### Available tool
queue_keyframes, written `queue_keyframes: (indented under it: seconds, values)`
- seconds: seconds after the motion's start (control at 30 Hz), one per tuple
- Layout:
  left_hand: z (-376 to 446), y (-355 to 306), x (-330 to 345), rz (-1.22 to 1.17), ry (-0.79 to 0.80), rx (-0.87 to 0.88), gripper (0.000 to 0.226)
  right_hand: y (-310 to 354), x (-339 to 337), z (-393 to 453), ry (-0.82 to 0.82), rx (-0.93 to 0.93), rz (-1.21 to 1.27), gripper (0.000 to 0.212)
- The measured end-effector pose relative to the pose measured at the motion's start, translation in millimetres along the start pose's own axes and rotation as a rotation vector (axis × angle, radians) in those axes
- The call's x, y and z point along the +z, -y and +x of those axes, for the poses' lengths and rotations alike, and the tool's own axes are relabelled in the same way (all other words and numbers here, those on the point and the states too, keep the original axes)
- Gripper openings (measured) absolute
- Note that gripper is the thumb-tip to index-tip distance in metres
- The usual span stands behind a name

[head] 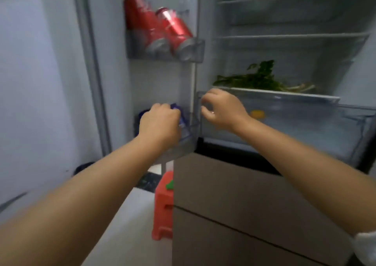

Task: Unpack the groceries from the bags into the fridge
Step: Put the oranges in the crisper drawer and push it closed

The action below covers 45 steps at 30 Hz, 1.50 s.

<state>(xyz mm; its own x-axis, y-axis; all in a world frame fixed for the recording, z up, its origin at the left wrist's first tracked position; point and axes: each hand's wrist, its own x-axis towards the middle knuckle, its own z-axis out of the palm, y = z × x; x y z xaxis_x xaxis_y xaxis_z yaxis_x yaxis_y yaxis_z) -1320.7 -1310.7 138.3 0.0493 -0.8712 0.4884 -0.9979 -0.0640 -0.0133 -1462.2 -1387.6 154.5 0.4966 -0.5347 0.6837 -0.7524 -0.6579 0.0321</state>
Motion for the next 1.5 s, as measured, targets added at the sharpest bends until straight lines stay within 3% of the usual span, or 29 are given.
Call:
queue_keyframes:
  seconds: [0.13,0.27,0.43,0.67,0.8,0.97,1.07,1.2,1.37,1.5]
  values:
    - [-75.7,82.8,2.0,-0.026,0.042,-0.215,0.031,96.0,32.0,-25.7,-0.082,-0.167,0.263,0.041]
    - [-143.2,162.7,16.7,0.027,0.176,-0.445,0.034,192.9,88.3,-28.5,0.037,-0.265,0.386,0.033]
    - [-205.2,257.0,68.3,0.101,0.405,-0.682,0.03,310.3,191.1,-20.5,0.247,-0.315,0.519,0.025]
    - [-268.9,423.3,166.0,0.042,0.671,-0.999,0.028,456.0,361.3,-7.4,0.58,-0.353,0.581,0.032]
    - [-290.2,509.5,209.4,-0.2,0.669,-1.283,0.036,514.6,447.0,10.2,0.853,-0.299,0.595,0.034]
    - [-301.0,605.3,242.0,-0.329,0.669,-1.483,0.038,589.0,524.5,33.1,1.068,-0.306,0.538,0.034]
    - [-309.6,666.4,262.9,-0.292,0.709,-1.529,0.035,634.9,568.5,37.8,1.177,-0.319,0.486,0.035]
    - [-327.9,759.0,308.7,-0.291,0.782,-1.462,0.034,694.9,638.6,37.8,1.286,-0.252,0.401,0.035]
    - [-356.9,859.5,394.3,-0.315,0.863,-1.34,0.032,753.4,727.0,9.8,1.398,-0.058,0.332,0.034]
    - [-381.9,914.3,475.8,-0.31,0.922,-1.381,0.032,788.6,801.6,-29.5,1.463,0.01,0.29,0.033]
